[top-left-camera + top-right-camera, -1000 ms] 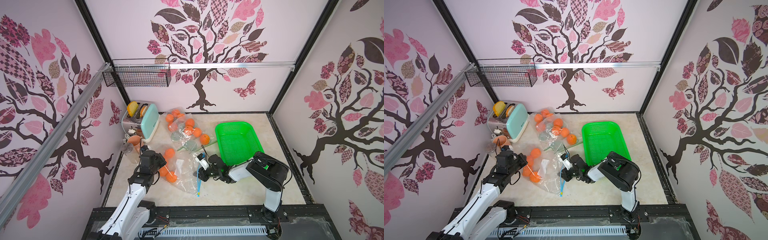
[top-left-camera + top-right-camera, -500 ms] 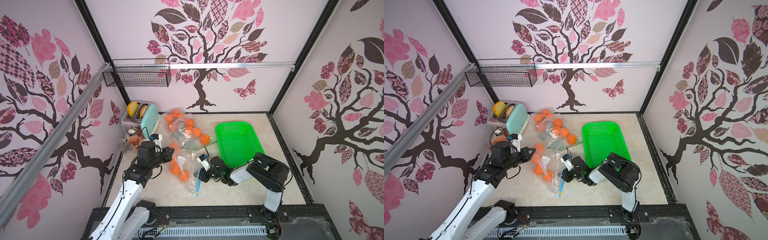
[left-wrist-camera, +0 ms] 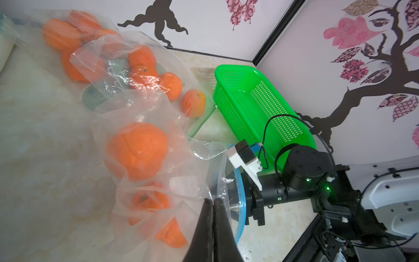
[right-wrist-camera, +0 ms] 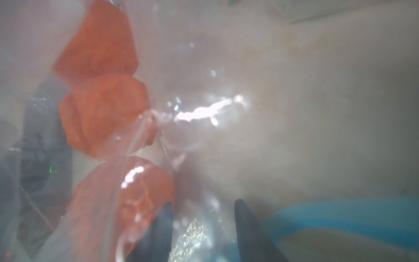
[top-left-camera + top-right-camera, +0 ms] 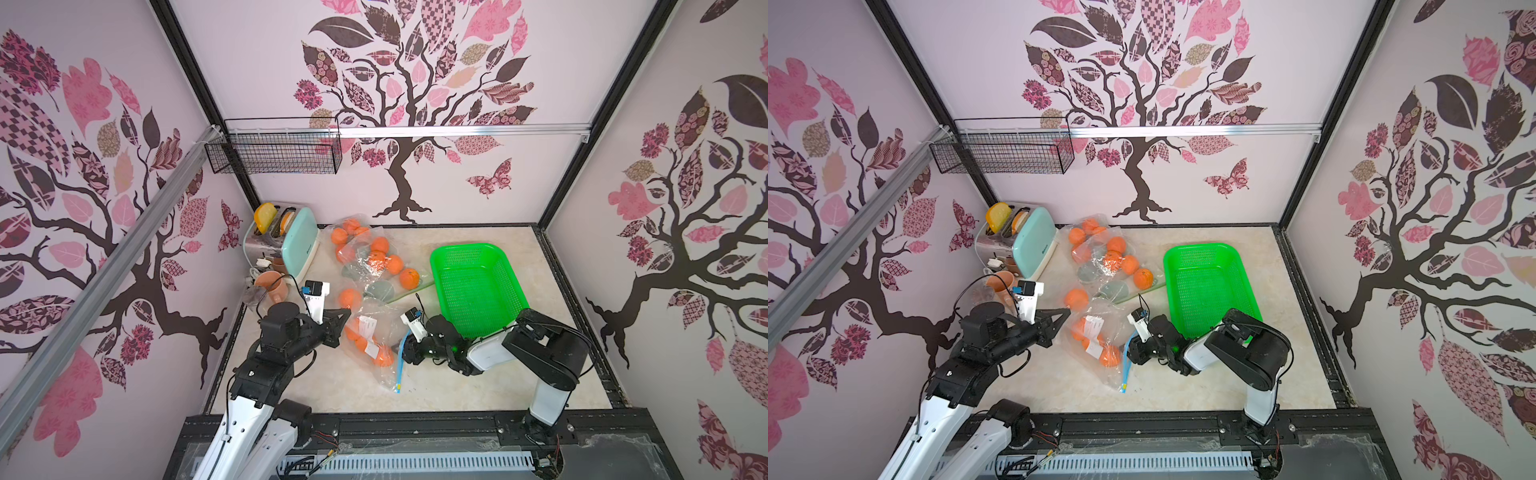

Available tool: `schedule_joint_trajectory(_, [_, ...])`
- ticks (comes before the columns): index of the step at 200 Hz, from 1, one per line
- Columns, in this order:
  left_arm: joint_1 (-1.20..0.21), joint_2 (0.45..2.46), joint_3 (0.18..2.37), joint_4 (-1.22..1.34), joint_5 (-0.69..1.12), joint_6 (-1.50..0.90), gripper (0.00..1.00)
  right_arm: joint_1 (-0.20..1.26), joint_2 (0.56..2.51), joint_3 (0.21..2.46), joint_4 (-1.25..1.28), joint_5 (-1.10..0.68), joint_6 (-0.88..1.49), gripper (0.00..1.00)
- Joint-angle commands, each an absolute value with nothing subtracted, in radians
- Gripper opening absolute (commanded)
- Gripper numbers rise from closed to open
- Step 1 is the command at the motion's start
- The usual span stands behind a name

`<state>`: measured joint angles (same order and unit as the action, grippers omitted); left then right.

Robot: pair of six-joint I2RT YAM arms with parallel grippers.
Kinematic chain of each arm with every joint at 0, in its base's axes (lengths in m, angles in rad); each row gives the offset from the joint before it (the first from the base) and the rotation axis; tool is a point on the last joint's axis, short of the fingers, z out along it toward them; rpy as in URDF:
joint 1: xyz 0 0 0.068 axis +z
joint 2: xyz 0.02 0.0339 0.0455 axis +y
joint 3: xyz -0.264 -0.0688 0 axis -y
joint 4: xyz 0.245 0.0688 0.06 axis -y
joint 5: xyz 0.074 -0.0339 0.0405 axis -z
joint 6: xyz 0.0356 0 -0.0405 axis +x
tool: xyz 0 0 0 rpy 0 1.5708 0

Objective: Open the zip-top bag and take out the orange
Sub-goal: Adjust the zipper food storage bag at the center of the board.

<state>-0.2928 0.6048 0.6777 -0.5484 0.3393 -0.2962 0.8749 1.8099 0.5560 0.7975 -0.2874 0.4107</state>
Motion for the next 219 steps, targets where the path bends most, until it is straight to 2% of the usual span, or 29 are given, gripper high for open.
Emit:
schedule_joint_trajectory(1, [-0.296,0.669,0.681,-0.613,0.211,-0.32,0.0,0.874,1.797,0.558,0.764,-0.268,0.396,0.51])
schedule_joint_trajectory(47, [-0.294,0.853,0.743,-0.708,0.048,-0.414,0.0,0.876,1.747,0.552,0.753,-0.33,0.35,0.57])
schedule_joint_trajectory(117, [-0.293,0.781,0.696,-0.66,0.028,-0.429,0.0,0.893,1.678,0.528,0.718,-0.437,0.286,0.68])
schedule_joint_trajectory(219, [-0.296,0.787,0.697,-0.67,0.013,-0.47,0.0,1.032,1.678,0.579,0.664,-0.414,0.125,0.8])
